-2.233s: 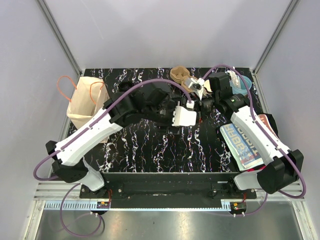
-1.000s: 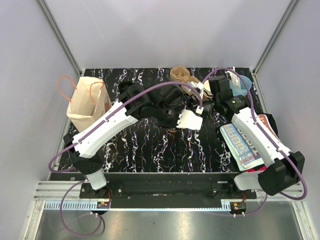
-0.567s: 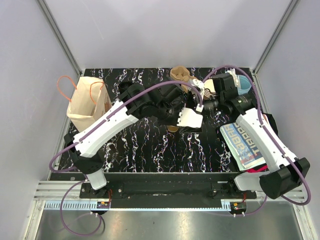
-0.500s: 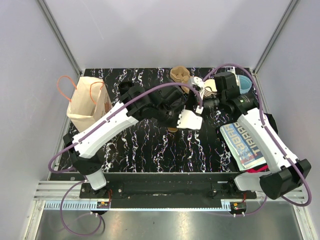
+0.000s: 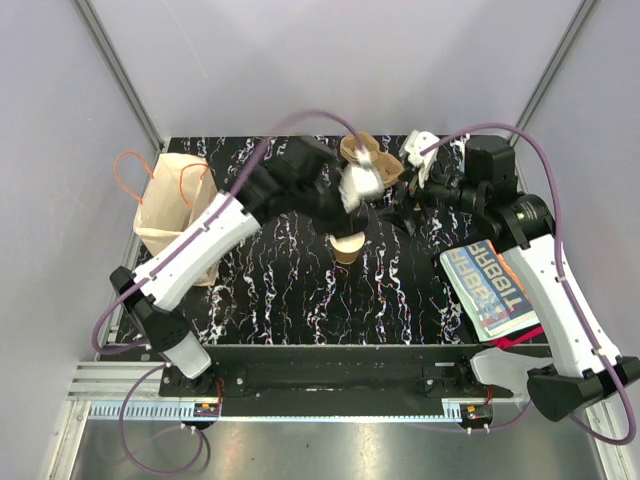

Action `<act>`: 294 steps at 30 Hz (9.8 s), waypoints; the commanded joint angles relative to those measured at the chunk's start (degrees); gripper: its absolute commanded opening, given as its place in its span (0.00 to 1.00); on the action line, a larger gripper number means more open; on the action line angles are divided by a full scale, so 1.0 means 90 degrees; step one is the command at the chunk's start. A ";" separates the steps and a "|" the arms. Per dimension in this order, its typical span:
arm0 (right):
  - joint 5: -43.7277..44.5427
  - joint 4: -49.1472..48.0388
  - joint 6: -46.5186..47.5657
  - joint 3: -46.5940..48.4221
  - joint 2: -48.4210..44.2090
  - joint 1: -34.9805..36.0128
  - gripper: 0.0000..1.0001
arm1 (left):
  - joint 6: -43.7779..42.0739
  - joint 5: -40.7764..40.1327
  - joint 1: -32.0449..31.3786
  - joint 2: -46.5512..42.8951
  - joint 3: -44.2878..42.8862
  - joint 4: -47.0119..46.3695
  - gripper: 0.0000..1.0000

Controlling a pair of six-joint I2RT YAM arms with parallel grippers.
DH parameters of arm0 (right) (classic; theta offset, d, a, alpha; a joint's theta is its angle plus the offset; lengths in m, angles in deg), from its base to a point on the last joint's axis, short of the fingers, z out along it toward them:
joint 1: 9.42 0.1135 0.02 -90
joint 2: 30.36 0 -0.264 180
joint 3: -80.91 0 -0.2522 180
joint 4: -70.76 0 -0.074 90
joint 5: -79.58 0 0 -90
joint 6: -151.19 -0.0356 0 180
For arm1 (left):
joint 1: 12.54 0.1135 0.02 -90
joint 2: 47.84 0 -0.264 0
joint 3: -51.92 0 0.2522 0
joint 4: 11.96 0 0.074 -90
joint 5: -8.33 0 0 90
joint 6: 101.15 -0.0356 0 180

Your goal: Pack the takeout coffee

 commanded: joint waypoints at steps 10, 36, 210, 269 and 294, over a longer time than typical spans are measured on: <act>-0.0723 0.0250 0.1218 -0.0241 -0.0718 0.0148 0.99 | 0.6301 0.1442 0.2872 0.0344 0.0628 -0.4178 0.00; -0.0070 -0.0551 0.1472 -0.0094 0.0611 0.1105 0.47 | 0.9194 0.3182 0.2550 0.0198 0.2455 -0.7314 0.00; 0.1112 0.0855 0.1658 0.0657 0.4175 0.1642 0.03 | 0.5053 0.0935 0.4181 -0.0447 0.4936 -0.7402 0.99; -0.0059 0.0330 -0.0059 0.0014 0.2593 0.0237 0.83 | 0.4985 0.1805 0.3576 0.0607 0.4234 -0.6807 0.99; -0.1222 -0.1362 -0.1546 -0.1062 0.3091 -0.0633 0.81 | 0.4897 0.1932 0.2882 0.1545 0.3696 -0.6220 0.98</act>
